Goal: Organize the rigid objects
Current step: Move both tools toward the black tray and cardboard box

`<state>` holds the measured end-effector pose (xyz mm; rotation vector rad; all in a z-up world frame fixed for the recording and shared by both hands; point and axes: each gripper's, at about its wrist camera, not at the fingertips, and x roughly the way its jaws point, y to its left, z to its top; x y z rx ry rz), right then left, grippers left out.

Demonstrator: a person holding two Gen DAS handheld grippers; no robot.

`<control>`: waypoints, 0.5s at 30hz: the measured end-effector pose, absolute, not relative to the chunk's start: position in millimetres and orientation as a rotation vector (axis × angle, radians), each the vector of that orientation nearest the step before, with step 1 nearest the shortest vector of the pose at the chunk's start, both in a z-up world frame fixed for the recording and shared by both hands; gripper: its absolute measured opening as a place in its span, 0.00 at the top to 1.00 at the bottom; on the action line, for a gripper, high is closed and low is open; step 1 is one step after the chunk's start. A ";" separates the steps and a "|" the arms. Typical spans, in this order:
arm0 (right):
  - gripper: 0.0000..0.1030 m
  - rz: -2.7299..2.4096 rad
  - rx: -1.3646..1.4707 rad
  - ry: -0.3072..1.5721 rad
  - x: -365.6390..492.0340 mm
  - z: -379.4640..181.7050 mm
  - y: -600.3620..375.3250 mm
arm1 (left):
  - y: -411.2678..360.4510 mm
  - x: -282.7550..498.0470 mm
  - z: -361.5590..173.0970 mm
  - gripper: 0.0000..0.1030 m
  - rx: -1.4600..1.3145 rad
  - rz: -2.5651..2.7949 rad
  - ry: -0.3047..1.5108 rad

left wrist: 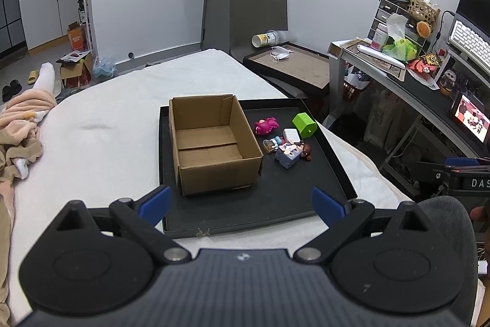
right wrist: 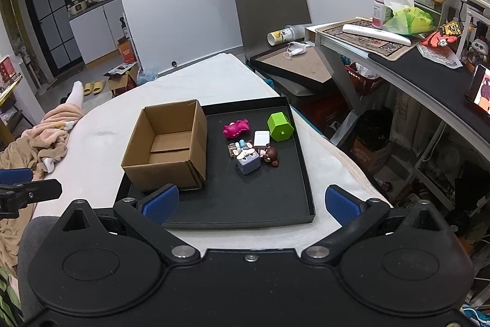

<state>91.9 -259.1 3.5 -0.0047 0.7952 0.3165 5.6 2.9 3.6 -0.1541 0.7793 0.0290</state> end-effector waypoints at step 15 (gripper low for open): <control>0.00 0.298 -0.012 0.813 102.4 -5.4 -254.2 | 14.0 24.2 -9.5 0.05 -0.169 0.024 0.809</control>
